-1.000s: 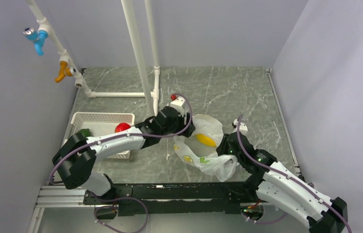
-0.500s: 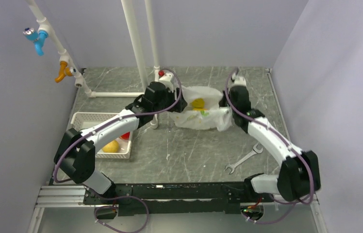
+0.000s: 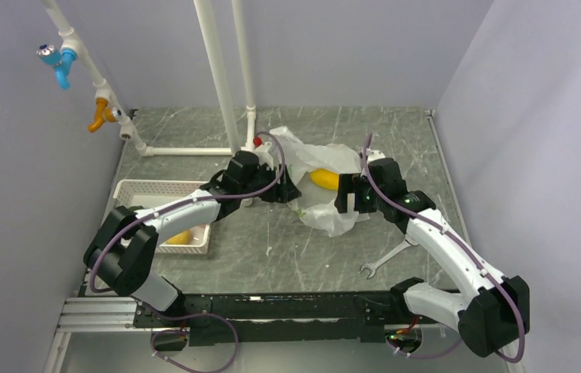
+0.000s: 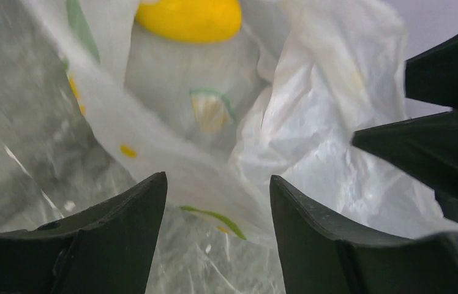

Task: Take the fake fruits out of the plastic bag
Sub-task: Adjust the plastic bag at the center of the board.

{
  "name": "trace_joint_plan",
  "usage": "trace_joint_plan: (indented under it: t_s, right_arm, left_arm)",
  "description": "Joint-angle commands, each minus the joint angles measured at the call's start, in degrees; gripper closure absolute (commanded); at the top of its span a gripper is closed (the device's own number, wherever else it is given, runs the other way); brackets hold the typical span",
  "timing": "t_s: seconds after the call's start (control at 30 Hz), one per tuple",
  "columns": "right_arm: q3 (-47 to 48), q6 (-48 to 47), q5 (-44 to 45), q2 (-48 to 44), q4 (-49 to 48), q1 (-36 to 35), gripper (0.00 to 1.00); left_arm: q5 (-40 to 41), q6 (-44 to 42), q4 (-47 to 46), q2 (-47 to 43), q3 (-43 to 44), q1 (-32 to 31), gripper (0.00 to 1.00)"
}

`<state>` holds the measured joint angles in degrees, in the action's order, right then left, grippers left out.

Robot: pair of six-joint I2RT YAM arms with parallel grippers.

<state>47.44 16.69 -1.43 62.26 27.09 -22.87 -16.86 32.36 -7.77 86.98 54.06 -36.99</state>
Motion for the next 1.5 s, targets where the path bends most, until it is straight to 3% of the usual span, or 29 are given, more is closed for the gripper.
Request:
trace_joint_plan:
  t_s: [0.0, 0.17, 0.37, 0.43, 0.5, 0.53, 0.67, 0.83, 0.97, 1.13, 1.27, 1.47]
  right_arm:
    - [3.95, 4.93, 0.03, -6.68, 13.43, 0.11, 0.0]
    - [16.3, 10.8, -4.12, -4.73, 22.92, -0.45, 0.0]
    - [27.75, 13.39, -9.51, -1.13, 18.65, -2.16, 0.04]
    - [24.68, 14.8, -14.98, 0.35, 12.75, -2.5, 0.15]
    - [17.01, 19.1, -19.05, 0.15, 3.25, -5.62, 0.33]
    - [11.85, 20.91, -19.62, -0.91, -1.39, -8.2, 0.37]
    - [-3.88, 24.93, -11.08, -3.82, -7.55, -17.84, 0.39]
    - [-18.06, 28.61, -2.8, -5.26, -8.93, -18.12, 0.59]
    - [-19.71, 27.84, -5.92, -7.94, -10.01, -18.28, 0.56]
    - [-15.19, 24.46, -2.28, -14.83, -1.28, -18.21, 0.48]
    - [-7.34, 20.82, 1.18, -17.29, 6.51, -18.02, 0.33]
    - [7.22, 16.02, 11.15, -13.81, 18.69, -12.4, 0.33]
  left_arm:
    - [-4.74, 4.33, -6.93, -2.56, -3.83, -2.01, 0.32]
    - [-1.33, 3.14, -4.24, -5.94, -5.03, -7.66, 0.32]
    - [3.28, 3.21, -1.63, -11.77, -8.8, -9.43, 0.31]
    - [3.74, 3.45, -0.89, -12.86, -9.58, -9.48, 0.31]
    - [4.37, 3.32, 0.07, -14.71, -9.89, -9.5, 0.3]
    - [5.06, 3.08, 1.34, -15.73, -9.46, -9.5, 0.3]
    - [7.25, 0.07, 8.47, -17.58, -4.81, -9.09, 0.26]
    - [4.22, -1.17, 10.83, -15.55, -0.06, -8.01, 0.25]
    - [-1.29, 0.82, 4.8, -10.58, 1.1, -8.32, 0.29]
    - [-2.12, 4.47, -4.82, -5.48, -0.8, -10.4, 0.34]
    - [3.57, 1.24, -4.85, -6.1, -0.89, -14.08, 0.35]
    - [10.28, -2.87, -3.49, -4.41, -0.12, -15.73, 0.35]
